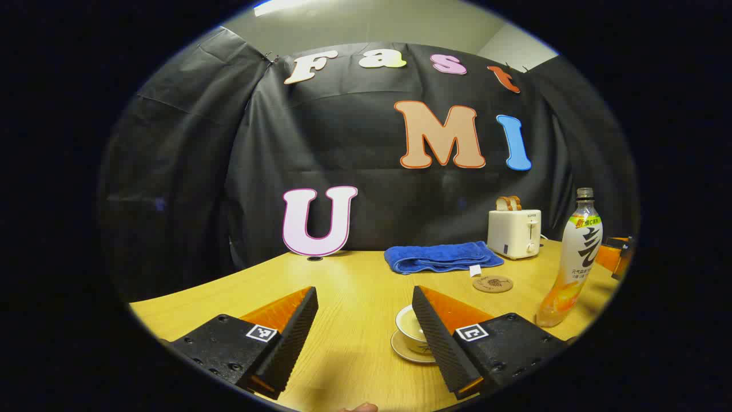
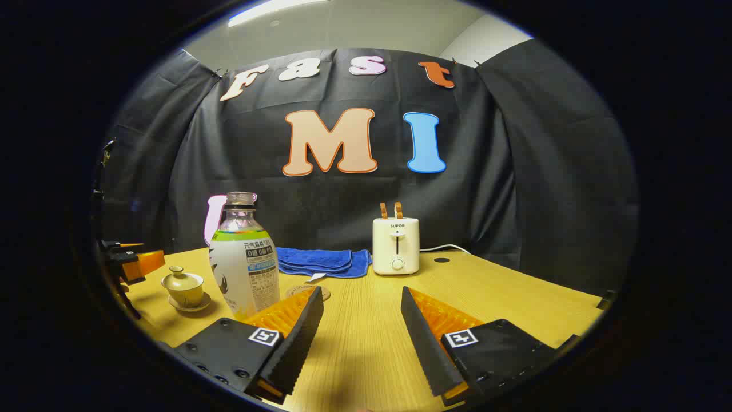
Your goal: Open the teacup lid with one hand, grasp the water bottle and pour water into the teacup with the other hand; after pouring, place the water bottle on the coaster and then close the teacup lid.
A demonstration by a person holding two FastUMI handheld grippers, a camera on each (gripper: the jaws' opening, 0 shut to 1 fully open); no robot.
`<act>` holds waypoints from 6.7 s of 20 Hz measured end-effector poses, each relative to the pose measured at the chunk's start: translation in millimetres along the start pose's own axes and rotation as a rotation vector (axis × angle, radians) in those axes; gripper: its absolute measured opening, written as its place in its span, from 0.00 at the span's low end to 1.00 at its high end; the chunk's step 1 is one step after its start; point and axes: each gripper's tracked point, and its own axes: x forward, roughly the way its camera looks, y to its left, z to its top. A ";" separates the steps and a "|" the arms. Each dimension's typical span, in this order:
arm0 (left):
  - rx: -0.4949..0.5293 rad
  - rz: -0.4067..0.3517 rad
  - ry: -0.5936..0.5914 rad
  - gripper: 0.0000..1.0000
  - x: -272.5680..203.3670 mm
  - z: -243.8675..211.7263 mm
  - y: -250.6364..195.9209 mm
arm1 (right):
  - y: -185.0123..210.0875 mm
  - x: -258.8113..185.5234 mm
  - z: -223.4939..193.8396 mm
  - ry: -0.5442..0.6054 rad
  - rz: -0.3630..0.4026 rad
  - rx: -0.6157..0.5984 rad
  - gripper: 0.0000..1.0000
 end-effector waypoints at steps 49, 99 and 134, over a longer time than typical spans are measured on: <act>0.034 -0.206 0.201 0.88 21.6 -31.0 -75.8 | 0.7 1.2 -1.1 0.005 0.001 0.002 0.93; -0.005 -0.127 0.082 0.22 2.1 21.7 -25.0 | 102.7 -41.5 -5.4 0.051 0.281 0.008 0.86; -0.091 -0.052 0.057 0.22 -2.2 29.8 43.4 | 132.6 12.2 -22.6 0.143 0.215 -0.218 0.67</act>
